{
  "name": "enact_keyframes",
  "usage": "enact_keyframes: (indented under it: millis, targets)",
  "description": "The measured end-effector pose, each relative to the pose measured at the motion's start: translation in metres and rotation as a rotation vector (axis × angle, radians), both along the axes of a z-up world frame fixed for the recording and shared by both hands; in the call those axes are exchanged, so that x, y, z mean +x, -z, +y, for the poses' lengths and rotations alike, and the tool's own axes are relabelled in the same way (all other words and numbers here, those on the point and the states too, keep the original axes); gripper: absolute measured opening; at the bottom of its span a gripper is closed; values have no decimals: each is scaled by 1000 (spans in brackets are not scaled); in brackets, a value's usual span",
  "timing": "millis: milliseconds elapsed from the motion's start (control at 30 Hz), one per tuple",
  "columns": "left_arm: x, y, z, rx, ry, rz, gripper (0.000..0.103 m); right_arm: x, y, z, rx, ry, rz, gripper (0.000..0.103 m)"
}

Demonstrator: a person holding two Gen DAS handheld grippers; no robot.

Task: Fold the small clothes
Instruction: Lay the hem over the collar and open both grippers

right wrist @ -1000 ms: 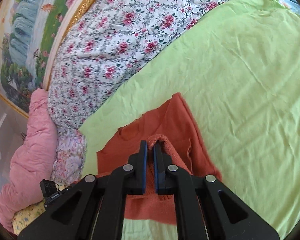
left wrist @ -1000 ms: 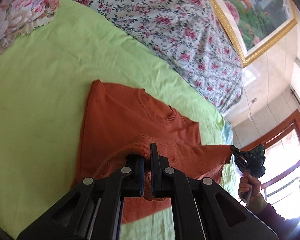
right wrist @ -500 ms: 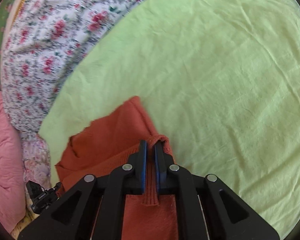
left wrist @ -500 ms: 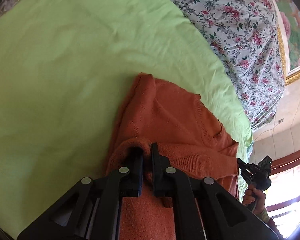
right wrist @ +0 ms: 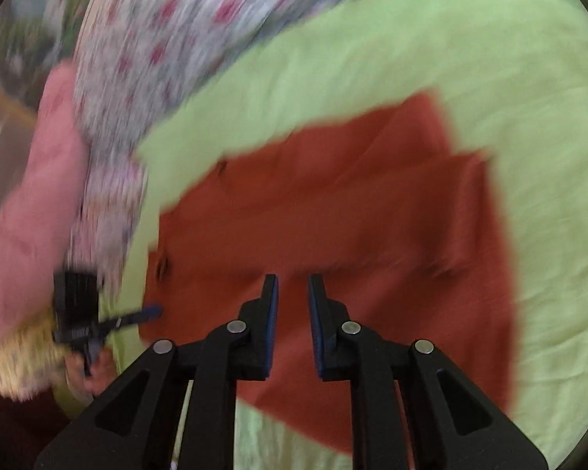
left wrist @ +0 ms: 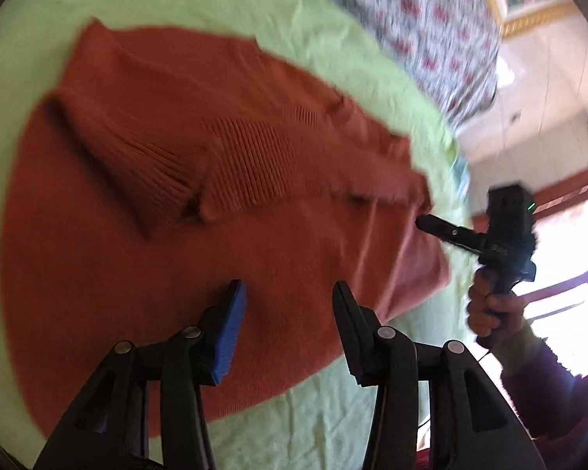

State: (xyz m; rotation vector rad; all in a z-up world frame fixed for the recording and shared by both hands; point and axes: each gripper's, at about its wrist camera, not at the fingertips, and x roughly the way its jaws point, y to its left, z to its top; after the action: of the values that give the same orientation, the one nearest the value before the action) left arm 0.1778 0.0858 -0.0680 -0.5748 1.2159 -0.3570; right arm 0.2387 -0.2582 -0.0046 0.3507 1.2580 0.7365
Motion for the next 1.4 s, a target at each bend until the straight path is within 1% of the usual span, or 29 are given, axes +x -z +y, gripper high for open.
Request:
enact_keyframes:
  millis: [67,100,167,200,267,333,367,433,467,500,533,567,633,700,767,833,867,933,1000,1033,1100,1167,1267,1333,1400]
  targets:
    - [16,7,-12,32,46,2,46,-7,16,34,-70,-140,13,17]
    - [23,8,-13,44,55,-3,45,-6,24,46,-114,-184,18,17]
    - [42,5,-6,58,54,-15,43,4,32,53,-188,-197,-14,17]
    - [51,2,0,83,45,-26,40,13,34,51,-219,-183,-34,17]
    - [71,-3,17,132,5,-45,37,37,31,41,-254,-114,-88,16]
    - [94,-9,35,184,-69,-74,38,67,24,25,-277,-10,-140,16]
    - [107,-13,46,208,-120,-89,38,78,21,20,-296,39,-163,16]
    - [127,-20,66,253,-229,-101,39,102,16,7,-300,133,-183,16]
    - [134,-24,76,257,-281,-106,39,114,14,-1,-323,198,-189,16]
    - [139,-28,84,251,-320,-113,39,123,12,-9,-321,248,-185,16]
    - [142,-33,90,250,-353,-115,39,127,10,-16,-297,276,-179,16]
    - [140,-39,94,239,-375,-122,39,130,5,-24,-278,317,-173,16]
    - [127,-50,95,204,-384,-157,44,125,-5,-29,-246,335,-180,17]
    - [109,-58,83,214,-347,-171,45,111,-13,-31,-220,312,-193,17]
    - [87,-58,66,184,-299,-175,45,90,-16,-31,-189,271,-188,17]
    - [64,-51,50,148,-239,-146,45,67,-14,-29,-172,237,-166,18]
    - [55,-44,42,153,-217,-122,45,54,-10,-26,-165,217,-148,21]
    - [42,-28,36,205,-210,-74,45,30,0,-16,-170,184,-118,26]
    - [29,-13,44,218,-253,-23,44,10,14,-17,-215,176,-92,28]
    - [20,-12,54,201,-292,-26,44,11,19,-18,-235,185,-83,28]
    - [7,-16,71,200,-347,-34,44,5,24,-31,-272,234,-81,28]
    - [-5,-20,84,217,-388,-30,44,3,18,-46,-288,294,-79,28]
    - [-27,-32,97,213,-424,-39,46,0,2,-59,-311,359,-92,28]
    - [-44,-41,99,207,-435,-47,51,-6,-8,-57,-275,362,-91,29]
    - [-55,-48,99,184,-439,-49,51,-13,-18,-50,-244,351,-94,30]
